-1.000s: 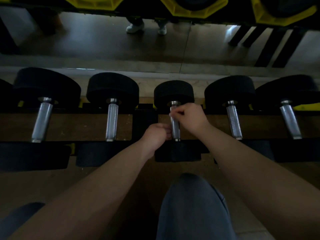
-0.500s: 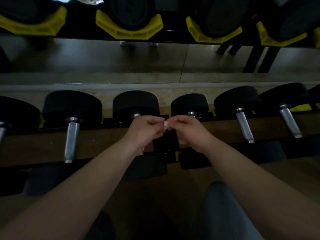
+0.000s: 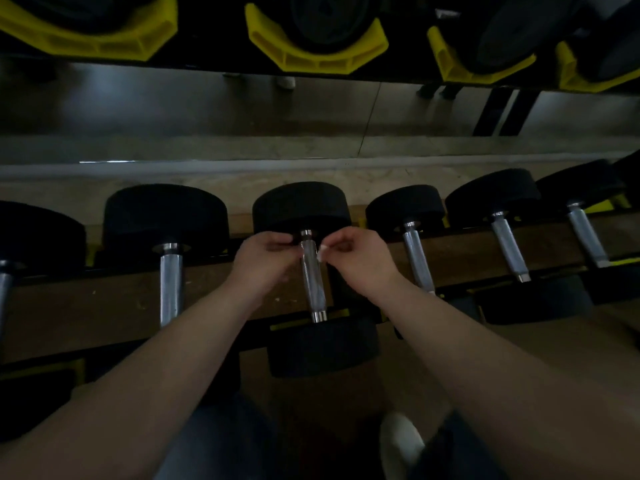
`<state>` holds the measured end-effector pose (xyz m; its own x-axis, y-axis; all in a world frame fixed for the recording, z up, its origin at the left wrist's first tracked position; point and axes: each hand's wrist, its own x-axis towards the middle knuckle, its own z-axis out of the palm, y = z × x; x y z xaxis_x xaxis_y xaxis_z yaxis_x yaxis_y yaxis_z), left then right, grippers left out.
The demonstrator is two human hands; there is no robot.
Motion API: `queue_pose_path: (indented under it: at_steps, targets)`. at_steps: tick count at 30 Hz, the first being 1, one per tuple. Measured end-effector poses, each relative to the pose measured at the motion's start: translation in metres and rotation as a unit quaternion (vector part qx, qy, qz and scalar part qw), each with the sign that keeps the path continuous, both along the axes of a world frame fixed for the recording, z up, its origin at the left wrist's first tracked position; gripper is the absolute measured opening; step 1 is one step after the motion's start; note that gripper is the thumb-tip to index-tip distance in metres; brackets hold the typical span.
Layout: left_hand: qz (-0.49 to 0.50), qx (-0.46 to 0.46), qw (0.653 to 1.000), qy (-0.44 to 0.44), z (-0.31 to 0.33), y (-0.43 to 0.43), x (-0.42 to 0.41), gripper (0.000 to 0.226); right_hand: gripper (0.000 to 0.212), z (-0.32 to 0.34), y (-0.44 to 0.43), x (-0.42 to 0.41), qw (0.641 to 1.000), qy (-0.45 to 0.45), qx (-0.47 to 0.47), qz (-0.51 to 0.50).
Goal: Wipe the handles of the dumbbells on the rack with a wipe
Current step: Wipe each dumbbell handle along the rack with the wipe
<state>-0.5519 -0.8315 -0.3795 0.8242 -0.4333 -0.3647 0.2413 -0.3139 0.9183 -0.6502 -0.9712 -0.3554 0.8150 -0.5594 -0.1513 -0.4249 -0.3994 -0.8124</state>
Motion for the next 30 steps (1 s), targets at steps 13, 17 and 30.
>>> queue_pose_path:
  at_steps: [13,17,30]
  targets:
    - [-0.072,-0.005,0.985,0.154,-0.014,-0.001,0.003,0.029,0.02,-0.013,-0.009,0.016,0.953,0.03,-0.226,0.201]
    - [-0.067,-0.02,0.979,0.189,-0.018,0.004,0.008,0.033,0.014,-0.012,-0.008,-0.005,0.908,0.073,-0.233,0.34]
    - [-0.037,-0.007,0.982,0.184,-0.018,-0.008,0.009,0.025,0.008,-0.012,-0.022,0.006,0.925,0.116,-0.135,0.335]
